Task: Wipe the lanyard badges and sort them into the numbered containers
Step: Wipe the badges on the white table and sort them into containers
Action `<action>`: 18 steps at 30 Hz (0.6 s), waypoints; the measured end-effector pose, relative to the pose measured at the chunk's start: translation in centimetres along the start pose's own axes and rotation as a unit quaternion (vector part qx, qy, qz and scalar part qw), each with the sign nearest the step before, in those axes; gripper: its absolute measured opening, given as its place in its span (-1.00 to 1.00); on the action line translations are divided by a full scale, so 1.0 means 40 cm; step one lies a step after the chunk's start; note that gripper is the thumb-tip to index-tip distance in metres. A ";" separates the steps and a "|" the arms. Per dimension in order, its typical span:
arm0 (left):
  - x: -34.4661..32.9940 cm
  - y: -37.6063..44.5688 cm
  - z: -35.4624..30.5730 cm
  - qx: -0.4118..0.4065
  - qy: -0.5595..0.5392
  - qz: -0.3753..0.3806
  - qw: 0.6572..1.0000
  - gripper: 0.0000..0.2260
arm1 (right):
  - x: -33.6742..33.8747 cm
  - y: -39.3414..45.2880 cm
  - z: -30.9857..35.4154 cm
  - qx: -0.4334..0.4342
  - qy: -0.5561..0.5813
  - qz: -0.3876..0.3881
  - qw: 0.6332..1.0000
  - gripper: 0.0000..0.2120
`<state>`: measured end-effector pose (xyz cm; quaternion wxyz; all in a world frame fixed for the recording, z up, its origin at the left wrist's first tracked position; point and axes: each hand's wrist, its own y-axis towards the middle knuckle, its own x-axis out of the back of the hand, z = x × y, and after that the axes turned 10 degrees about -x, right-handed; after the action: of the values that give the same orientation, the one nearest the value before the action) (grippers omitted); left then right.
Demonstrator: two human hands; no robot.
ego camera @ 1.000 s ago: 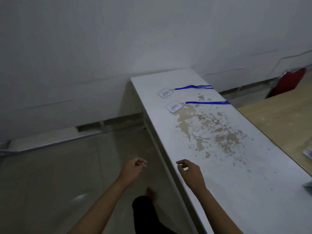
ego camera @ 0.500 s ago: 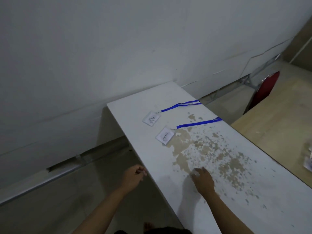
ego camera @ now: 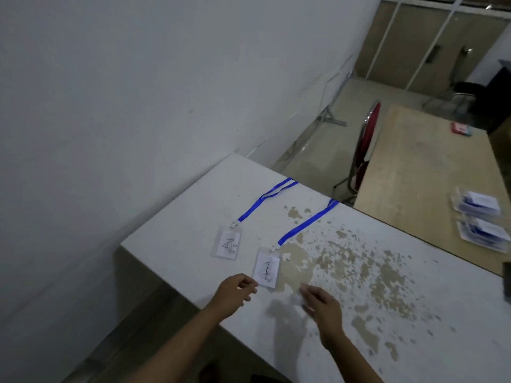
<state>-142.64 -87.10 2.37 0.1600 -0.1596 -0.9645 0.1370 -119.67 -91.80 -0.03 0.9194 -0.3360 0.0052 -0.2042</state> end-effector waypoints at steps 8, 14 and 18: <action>0.084 0.123 -0.030 -0.004 -0.040 0.180 0.983 -0.65 | -0.207 -0.046 0.076 -0.022 0.091 0.153 0.984 -0.79; 0.090 0.189 0.001 -0.004 -0.044 0.146 0.988 -0.76 | -0.213 -0.015 0.091 -0.004 0.110 0.051 0.993 -0.88; 0.096 0.216 -0.010 0.051 -0.156 0.114 0.980 -0.77 | -0.186 0.011 0.118 -0.016 0.112 0.074 0.991 -0.81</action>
<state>-143.67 -77.77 1.02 -0.0013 -0.2372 -0.9446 0.2269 -125.65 -85.79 2.40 0.9202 -0.3241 0.1368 -0.1718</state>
